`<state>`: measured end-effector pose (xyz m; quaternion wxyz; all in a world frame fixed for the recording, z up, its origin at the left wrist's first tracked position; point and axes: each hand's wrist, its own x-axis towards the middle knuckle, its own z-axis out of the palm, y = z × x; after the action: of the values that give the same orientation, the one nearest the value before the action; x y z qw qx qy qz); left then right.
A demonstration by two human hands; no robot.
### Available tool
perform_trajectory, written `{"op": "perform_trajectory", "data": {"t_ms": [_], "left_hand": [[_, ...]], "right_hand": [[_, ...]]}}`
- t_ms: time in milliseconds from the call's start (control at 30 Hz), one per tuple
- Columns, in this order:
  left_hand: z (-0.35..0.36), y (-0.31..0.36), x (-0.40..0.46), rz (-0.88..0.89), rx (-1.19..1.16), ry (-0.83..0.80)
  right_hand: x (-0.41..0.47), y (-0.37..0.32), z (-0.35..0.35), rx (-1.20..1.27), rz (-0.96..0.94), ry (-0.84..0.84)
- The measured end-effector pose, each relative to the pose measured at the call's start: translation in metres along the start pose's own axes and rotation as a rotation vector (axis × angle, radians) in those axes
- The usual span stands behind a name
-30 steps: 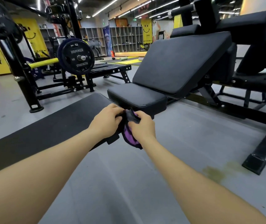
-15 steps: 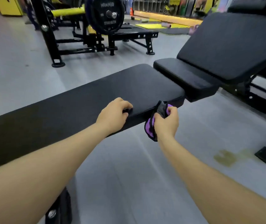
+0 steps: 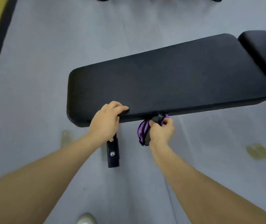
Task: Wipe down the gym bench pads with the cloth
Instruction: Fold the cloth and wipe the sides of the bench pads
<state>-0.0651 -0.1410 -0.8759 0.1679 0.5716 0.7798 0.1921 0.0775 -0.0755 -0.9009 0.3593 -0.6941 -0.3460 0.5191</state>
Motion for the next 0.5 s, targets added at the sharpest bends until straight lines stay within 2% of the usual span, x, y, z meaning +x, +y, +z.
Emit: {"op": "perform_trajectory", "data": {"t_ms": [300,400,500], "left_hand": [[-0.041,-0.079,-0.023,-0.143,-0.091,-0.102],[-0.06,-0.095,-0.024,-0.257,-0.123,-0.133],[-0.085,-0.103,-0.025,-0.358,-0.137,-0.135]], "right_hand": [[-0.079,0.029,0.086,-0.081,0.152,-0.173],[-0.098,0.025,0.098,-0.081,0.236,-0.296],[-0.116,0.003,0.103,0.02,0.328,-0.453]]}}
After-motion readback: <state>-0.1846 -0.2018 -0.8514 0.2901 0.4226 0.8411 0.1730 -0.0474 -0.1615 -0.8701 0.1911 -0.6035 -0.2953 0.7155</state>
